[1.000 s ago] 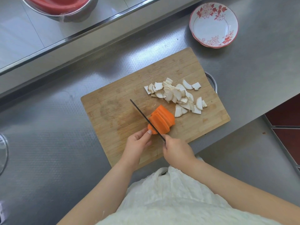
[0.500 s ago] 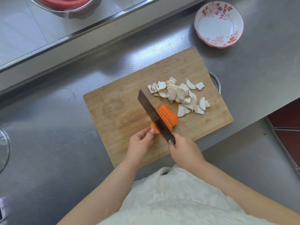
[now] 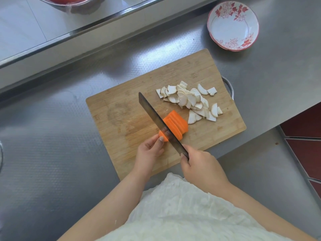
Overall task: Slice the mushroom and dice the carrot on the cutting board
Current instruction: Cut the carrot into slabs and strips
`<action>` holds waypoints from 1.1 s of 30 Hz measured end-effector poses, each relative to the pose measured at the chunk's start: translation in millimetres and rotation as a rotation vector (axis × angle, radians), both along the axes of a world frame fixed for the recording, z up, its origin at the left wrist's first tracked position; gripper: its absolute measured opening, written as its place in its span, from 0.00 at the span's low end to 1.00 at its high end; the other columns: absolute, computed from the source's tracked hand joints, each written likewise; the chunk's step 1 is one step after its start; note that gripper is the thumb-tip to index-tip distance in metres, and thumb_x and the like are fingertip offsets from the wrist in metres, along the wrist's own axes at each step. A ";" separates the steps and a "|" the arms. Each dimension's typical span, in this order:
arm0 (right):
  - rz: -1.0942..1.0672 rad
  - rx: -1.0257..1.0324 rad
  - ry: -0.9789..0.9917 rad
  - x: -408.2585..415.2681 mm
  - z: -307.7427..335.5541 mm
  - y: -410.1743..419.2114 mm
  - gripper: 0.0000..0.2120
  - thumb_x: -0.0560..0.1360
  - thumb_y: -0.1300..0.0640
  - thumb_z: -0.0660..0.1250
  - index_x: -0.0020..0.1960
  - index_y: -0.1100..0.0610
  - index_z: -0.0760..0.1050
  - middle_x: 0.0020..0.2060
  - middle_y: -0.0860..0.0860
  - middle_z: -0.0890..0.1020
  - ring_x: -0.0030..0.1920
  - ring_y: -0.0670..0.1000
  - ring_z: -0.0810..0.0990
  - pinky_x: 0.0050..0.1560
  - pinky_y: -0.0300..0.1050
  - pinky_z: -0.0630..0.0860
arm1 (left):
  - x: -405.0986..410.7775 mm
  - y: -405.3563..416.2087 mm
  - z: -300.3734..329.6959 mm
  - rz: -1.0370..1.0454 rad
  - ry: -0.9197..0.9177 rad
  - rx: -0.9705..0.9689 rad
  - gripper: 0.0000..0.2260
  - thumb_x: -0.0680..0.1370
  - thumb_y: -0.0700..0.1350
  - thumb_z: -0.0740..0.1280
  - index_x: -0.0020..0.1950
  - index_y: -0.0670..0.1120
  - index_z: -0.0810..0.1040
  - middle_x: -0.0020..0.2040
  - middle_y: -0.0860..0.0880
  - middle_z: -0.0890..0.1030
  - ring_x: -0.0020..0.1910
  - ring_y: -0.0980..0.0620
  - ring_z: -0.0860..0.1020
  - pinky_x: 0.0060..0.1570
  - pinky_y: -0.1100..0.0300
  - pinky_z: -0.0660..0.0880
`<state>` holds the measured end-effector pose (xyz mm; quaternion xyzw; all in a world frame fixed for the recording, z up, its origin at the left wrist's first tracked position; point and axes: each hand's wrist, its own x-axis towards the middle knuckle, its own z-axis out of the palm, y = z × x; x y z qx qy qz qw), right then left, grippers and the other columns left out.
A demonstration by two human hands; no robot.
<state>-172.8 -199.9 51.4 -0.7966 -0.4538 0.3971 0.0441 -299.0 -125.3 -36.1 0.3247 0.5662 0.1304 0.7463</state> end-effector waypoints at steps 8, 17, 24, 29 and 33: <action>0.037 -0.032 -0.018 -5.0 1.0 1.1 0.17 0.80 0.56 0.55 0.68 0.48 0.67 0.31 0.44 0.71 0.36 0.51 0.72 0.31 0.42 0.65 | -1.0 -2.3 -1.7 -0.011 -0.012 0.013 0.12 0.79 0.50 0.65 0.61 0.51 0.80 0.56 0.55 0.83 0.59 0.59 0.79 0.59 0.58 0.74; 0.061 -0.053 -0.042 -11.6 4.0 2.7 0.18 0.79 0.58 0.54 0.69 0.50 0.64 0.49 0.52 0.81 0.48 0.57 0.80 0.41 0.46 0.73 | -1.5 -6.8 -12.3 -0.036 0.036 0.042 0.16 0.80 0.51 0.65 0.61 0.42 0.80 0.55 0.45 0.83 0.58 0.50 0.80 0.61 0.54 0.75; 0.034 -0.079 -0.036 -16.5 2.7 3.6 0.18 0.78 0.60 0.56 0.67 0.52 0.65 0.50 0.53 0.81 0.49 0.58 0.80 0.39 0.46 0.72 | 5.1 -10.1 -10.7 -0.009 0.053 0.079 0.13 0.81 0.46 0.63 0.58 0.38 0.80 0.52 0.44 0.84 0.54 0.50 0.82 0.59 0.58 0.77; 0.006 -0.112 -0.036 -16.6 5.5 7.8 0.16 0.78 0.61 0.56 0.65 0.53 0.68 0.48 0.53 0.81 0.48 0.57 0.80 0.37 0.44 0.68 | 7.3 -11.1 -13.2 -0.012 0.065 0.097 0.15 0.81 0.48 0.63 0.59 0.38 0.80 0.52 0.44 0.84 0.54 0.51 0.81 0.57 0.60 0.77; -0.029 -0.160 -0.032 -15.4 8.3 13.0 0.14 0.78 0.60 0.56 0.63 0.54 0.69 0.47 0.53 0.81 0.48 0.56 0.80 0.40 0.46 0.74 | 7.8 -10.5 -14.5 0.004 0.061 0.070 0.17 0.78 0.53 0.67 0.61 0.43 0.80 0.55 0.46 0.83 0.58 0.51 0.80 0.63 0.52 0.74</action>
